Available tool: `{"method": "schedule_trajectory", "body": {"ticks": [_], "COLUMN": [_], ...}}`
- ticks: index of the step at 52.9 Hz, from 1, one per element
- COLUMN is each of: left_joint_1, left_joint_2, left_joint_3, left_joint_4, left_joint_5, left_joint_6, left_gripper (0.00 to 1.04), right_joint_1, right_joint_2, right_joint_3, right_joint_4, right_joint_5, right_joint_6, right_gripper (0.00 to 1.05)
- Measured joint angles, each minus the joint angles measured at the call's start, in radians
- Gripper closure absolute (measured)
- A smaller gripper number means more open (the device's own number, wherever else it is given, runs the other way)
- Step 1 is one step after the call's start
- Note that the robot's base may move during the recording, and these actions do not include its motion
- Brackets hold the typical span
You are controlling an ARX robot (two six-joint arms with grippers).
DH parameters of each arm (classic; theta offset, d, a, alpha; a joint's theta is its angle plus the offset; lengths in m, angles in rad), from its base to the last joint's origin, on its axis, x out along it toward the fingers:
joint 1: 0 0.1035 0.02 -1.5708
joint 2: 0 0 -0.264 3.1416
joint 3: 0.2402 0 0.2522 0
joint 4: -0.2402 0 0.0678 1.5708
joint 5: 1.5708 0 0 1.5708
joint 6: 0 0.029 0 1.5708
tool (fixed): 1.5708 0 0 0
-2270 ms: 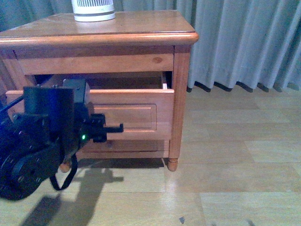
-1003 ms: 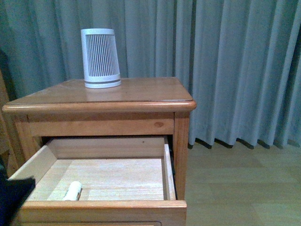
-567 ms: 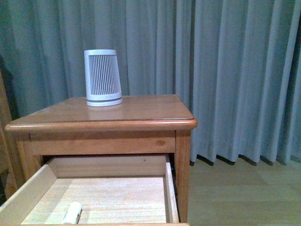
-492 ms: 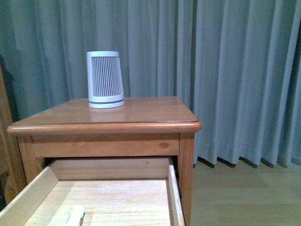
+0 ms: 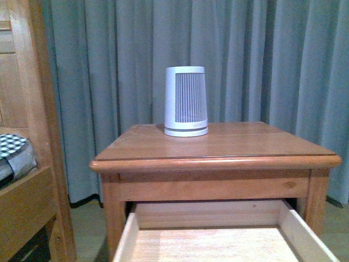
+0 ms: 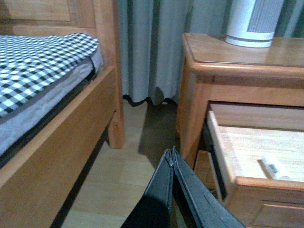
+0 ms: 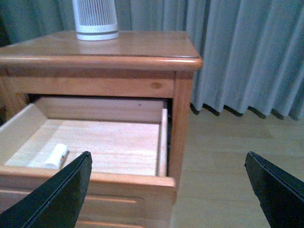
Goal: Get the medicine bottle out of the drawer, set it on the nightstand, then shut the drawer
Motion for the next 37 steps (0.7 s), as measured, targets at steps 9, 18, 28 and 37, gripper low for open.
{"method": "schedule_trajectory", "body": {"ticks": [9, 18, 28, 37], "left_joint_1": [0.0, 0.001, 0.001, 0.001], "left_joint_2": [-0.016, -0.018, -0.018, -0.018], "left_joint_3": [-0.023, -0.023, -0.023, -0.023], "left_joint_4": [0.005, 0.005, 0.005, 0.005], "left_joint_5": [-0.003, 0.001, 0.001, 0.002], "left_joint_6": [0.0, 0.0, 0.0, 0.001], "left_gripper": [0.87, 0.59, 0.25, 0.07], "right_joint_1": [-0.001, -0.065, 0.035, 0.127], "right_joint_2": [0.0, 0.225, 0.795, 1.217], "right_joint_3": [0.0, 0.106, 0.448, 0.641], "right_joint_4": [0.001, -0.08, 0.116, 0.27], "right_joint_5": [-0.002, -0.279, -0.24, -0.113], "right_joint_6": [0.0, 0.076, 0.063, -0.009], "right_gripper": [0.07, 0.07, 0.07, 0.07]}}
